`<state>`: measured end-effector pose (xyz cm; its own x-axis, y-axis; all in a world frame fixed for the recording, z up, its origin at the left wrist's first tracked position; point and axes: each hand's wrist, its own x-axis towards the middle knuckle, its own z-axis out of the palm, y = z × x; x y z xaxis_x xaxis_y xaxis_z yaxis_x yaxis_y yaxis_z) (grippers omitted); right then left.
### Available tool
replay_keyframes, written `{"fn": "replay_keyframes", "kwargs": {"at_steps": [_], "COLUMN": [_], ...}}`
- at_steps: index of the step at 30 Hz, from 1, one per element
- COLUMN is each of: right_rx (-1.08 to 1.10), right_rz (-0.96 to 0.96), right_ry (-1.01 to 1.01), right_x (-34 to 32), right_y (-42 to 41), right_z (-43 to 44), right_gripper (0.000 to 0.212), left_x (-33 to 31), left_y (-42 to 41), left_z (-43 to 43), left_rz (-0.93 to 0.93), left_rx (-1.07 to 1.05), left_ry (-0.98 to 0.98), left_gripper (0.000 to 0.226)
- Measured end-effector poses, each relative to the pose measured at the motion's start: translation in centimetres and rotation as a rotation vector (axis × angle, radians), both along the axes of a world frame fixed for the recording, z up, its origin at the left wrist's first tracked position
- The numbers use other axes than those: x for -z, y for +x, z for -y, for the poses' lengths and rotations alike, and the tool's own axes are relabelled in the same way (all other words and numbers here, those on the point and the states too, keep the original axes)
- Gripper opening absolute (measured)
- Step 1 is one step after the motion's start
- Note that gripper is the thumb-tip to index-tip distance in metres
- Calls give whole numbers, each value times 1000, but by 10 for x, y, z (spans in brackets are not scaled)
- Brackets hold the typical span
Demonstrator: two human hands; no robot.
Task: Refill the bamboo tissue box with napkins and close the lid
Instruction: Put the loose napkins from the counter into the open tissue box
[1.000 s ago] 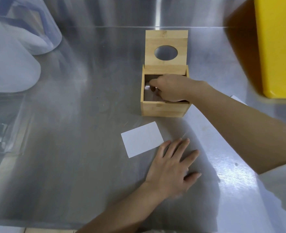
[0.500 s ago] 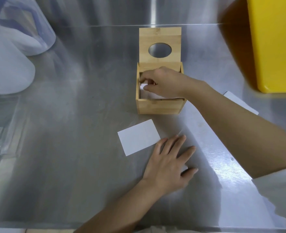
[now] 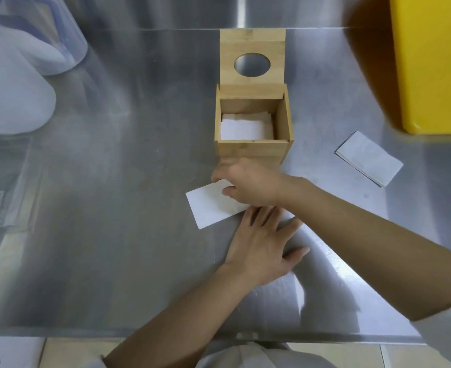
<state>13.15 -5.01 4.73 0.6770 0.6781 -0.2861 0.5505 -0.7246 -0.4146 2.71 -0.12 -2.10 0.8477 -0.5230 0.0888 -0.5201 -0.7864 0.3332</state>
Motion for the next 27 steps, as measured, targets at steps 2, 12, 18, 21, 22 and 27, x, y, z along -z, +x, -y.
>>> {"fn": "replay_keyframes", "kwargs": {"at_steps": [2, 12, 18, 21, 22, 27], "right_rx": [38, 71, 40, 71, 103, 230], "right_rz": [4, -103, -106, -108, -149, -339], "right_ry": [-31, -115, -73, 8, 58, 342], "right_x": [6, 10, 7, 3, 0, -19], "right_y": [-1, 0, -7, -10, -11, -11], "right_z": [1, 0, -1, 1, 2, 8], "right_gripper": [27, 18, 11, 10, 11, 37], "left_x": [0, 1, 2, 2, 3, 4], "left_y": [0, 0, 0, 0, 0, 1], "left_z": [0, 1, 0, 0, 0, 0], "left_rz": [-1, -2, -17, -5, 2, 15], "left_rx": [0, 0, -8, -11, -11, 1], "left_ry": [2, 15, 41, 54, 61, 41], "left_gripper": [46, 48, 49, 50, 50, 49]}}
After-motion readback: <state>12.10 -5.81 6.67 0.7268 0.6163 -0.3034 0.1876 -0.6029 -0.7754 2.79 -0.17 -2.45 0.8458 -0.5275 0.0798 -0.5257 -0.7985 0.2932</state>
